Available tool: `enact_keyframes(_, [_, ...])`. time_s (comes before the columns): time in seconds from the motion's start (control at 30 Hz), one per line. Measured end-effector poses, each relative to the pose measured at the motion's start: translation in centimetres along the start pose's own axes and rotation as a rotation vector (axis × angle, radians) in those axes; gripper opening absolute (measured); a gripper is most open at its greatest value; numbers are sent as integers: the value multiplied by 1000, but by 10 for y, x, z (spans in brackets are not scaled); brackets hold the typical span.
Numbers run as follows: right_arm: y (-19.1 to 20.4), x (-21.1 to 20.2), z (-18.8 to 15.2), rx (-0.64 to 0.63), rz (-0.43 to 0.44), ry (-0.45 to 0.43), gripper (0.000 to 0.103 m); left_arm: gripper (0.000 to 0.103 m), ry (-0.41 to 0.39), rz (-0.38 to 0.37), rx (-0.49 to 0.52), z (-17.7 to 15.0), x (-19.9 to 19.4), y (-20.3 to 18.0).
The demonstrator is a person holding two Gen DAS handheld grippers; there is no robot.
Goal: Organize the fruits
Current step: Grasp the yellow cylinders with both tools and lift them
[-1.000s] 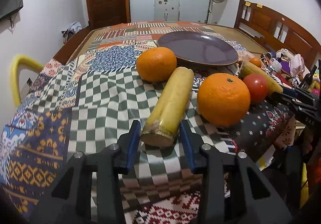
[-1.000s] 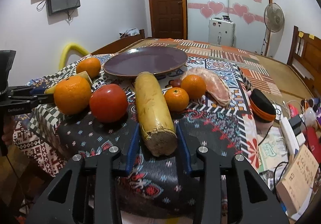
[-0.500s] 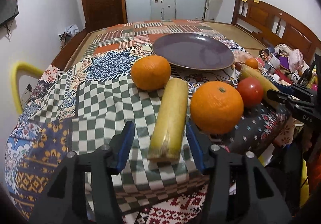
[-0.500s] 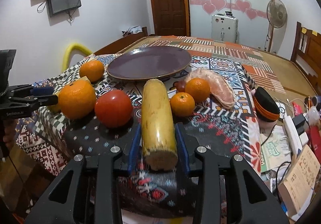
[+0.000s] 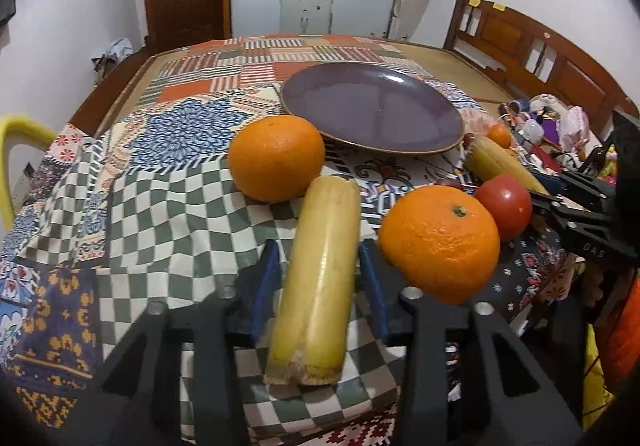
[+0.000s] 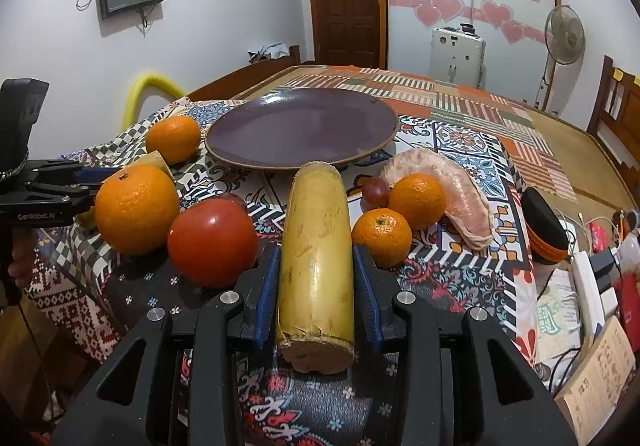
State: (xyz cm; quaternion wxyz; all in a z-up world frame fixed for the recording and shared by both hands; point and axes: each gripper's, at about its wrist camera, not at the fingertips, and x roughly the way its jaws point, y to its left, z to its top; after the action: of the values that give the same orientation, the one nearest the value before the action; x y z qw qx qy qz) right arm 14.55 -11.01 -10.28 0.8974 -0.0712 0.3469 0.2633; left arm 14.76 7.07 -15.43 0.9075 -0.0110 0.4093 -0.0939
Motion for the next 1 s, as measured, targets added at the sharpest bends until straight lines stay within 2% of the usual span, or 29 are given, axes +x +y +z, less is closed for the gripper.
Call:
enact_keyframes(0.13, [-1, -8, -5, 13, -2, 6, 34, 35, -6, 35, 18, -6, -5, -5])
enact_keyframes(0.37, [-5, -24, -16, 29, 30, 37, 34, 35, 13, 39, -3, -21, -22, 0])
enact_keyframes(0.73, [-5, -1, -7, 34, 25, 68, 34, 35, 73, 31, -9, -12, -1, 1])
enact_keyframes(1.0, [-1, -6, -5, 23, 11, 37, 34, 34, 24, 21, -14, -9, -15, 3])
